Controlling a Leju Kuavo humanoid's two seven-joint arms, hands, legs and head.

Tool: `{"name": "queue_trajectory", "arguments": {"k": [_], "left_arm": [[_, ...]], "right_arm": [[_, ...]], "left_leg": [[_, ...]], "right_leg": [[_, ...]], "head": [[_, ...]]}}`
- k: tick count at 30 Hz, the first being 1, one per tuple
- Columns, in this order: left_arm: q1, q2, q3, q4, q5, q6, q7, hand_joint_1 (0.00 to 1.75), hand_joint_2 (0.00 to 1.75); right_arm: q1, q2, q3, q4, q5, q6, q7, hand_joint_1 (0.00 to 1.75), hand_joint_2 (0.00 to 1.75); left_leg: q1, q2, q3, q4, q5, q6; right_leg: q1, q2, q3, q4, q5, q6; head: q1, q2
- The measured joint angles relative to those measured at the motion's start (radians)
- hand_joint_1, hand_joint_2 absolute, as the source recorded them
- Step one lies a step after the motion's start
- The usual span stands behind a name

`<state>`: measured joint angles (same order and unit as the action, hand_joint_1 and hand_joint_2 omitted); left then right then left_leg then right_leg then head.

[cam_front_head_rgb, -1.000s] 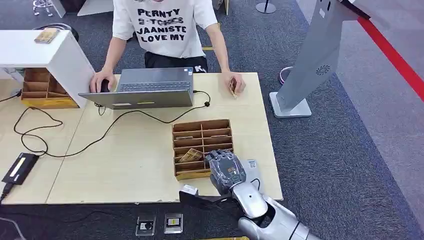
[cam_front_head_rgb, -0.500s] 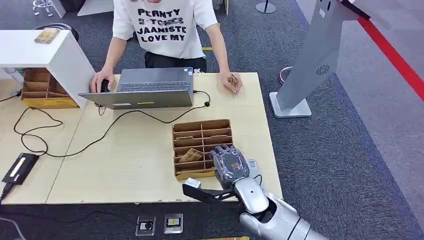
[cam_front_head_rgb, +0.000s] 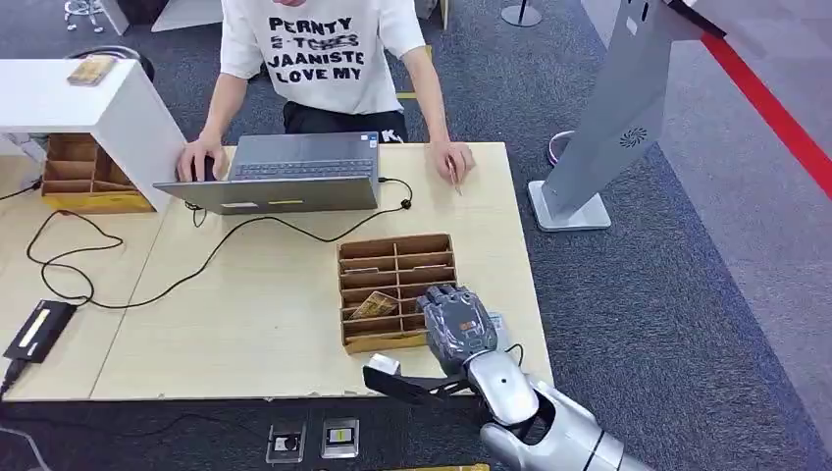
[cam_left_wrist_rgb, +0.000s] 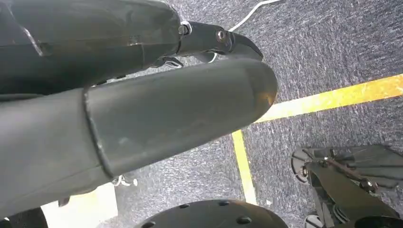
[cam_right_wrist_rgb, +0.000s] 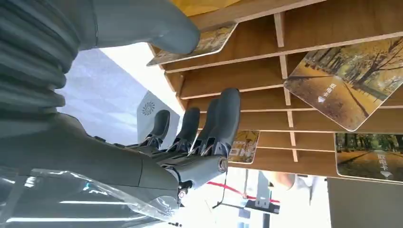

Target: Pass the card to the sensor for recognition and then transmit it.

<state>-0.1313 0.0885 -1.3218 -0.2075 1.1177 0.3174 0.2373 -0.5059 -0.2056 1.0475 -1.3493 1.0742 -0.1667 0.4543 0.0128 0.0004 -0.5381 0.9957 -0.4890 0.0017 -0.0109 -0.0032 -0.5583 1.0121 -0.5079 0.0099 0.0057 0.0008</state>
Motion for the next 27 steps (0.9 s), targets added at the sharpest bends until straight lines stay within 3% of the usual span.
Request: {"name": "queue_trajectory", "arguments": {"k": [3, 6, 13, 19, 21, 27], "left_arm": [[0.0, 0.0, 0.0, 0.0, 0.0, 0.001, -0.006, 0.0, 0.0], [0.0, 0.0, 0.0, 0.0, 0.0, 0.002, -0.007, 0.0, 0.0], [0.001, 0.0, 0.0, 0.0, 0.001, 0.004, -0.008, 0.0, 0.0], [0.002, 0.0, 0.001, 0.0, 0.008, 0.014, -0.008, 0.0, 0.0], [0.002, 0.0, 0.002, 0.0, 0.01, 0.014, -0.008, 0.0, 0.0], [0.002, 0.0, 0.002, 0.0, 0.01, 0.014, -0.008, 0.0, 0.0]], "right_arm": [[0.001, -0.013, 0.0, -0.019, 0.003, 0.007, 0.002, 1.1, 1.75], [0.005, -0.027, 0.0, -0.034, 0.003, 0.013, 0.005, 1.1, 1.75], [0.012, -0.051, 0.0, -0.066, -0.004, 0.033, 0.013, 0.91, 1.75], [0.016, -0.063, 0.0, -0.085, -0.009, 0.045, 0.015, 0.89, 1.75], [0.016, -0.064, 0.002, -0.09, -0.015, 0.048, 0.013, 0.79, 1.75], [0.011, -0.068, 0.011, -0.092, -0.033, 0.046, 0.018, 0.8, 1.75]], "left_leg": [[0.0, 0.0, 0.0, 0.0, 0.0, 0.0], [0.0, 0.0, 0.0, 0.0, 0.0, 0.0], [0.0, 0.0, 0.0, 0.0, 0.0, 0.0], [0.0, 0.0, 0.0, 0.0, 0.0, 0.0], [0.0, 0.0, 0.0, 0.0, 0.0, 0.0], [0.0, 0.0, 0.0, 0.0, 0.0, 0.0]], "right_leg": [[0.0, 0.0, 0.0, 0.0, 0.0, 0.0], [0.0, 0.0, 0.0, 0.0, 0.0, 0.0], [0.0, 0.0, 0.0, 0.0, 0.0, 0.0], [0.0, 0.0, 0.0, 0.0, 0.0, 0.0], [0.0, 0.0, 0.0, 0.0, 0.0, 0.0], [0.0, 0.0, 0.0, 0.0, 0.0, 0.0]], "head": [[0.0, 0.0], [0.0, 0.0], [0.0, 0.0], [0.0, 0.0], [0.0, 0.0], [0.0, 0.0]]}}
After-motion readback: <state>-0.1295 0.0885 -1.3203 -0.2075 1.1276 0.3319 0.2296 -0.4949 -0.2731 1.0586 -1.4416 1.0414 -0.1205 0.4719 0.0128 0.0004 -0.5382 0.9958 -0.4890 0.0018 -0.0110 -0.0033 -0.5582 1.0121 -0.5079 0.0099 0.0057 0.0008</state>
